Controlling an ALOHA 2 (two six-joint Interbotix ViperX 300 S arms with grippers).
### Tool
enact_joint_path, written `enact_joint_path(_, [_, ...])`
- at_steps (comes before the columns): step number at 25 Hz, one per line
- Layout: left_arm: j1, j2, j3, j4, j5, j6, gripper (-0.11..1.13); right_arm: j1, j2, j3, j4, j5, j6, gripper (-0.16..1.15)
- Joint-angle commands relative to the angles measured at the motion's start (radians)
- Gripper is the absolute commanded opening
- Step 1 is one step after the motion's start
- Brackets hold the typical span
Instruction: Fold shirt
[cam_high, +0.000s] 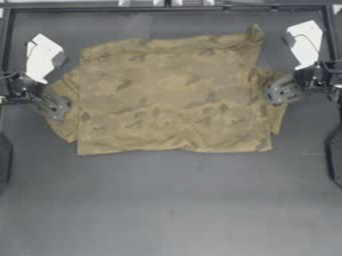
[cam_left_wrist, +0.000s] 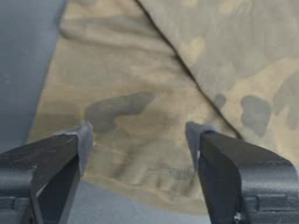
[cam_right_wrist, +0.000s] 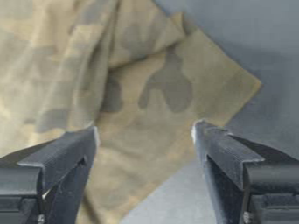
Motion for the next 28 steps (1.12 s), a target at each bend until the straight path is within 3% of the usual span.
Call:
enact_joint_path(1, [-0.003,0.012,-0.023,0.002,-0.002,0.003,0.95,0.000,0.009,-0.009,-0.005,-0.006,0.002,0.95])
enact_joint_path(18, [-0.026,0.118,-0.061,0.011,0.025,0.008,0.89,-0.002,0.064,-0.017,-0.005,-0.031,-0.002,0.95])
enact_joint_path(22, [-0.040,0.133,-0.063,0.011,0.026,0.006,0.64,0.000,0.064,-0.014,-0.005,-0.031,-0.003,0.94])
enact_joint_path(28, [-0.069,0.127,-0.066,0.012,0.052,0.044,-0.02,0.006,0.064,-0.015,-0.005,-0.032,-0.003,0.94])
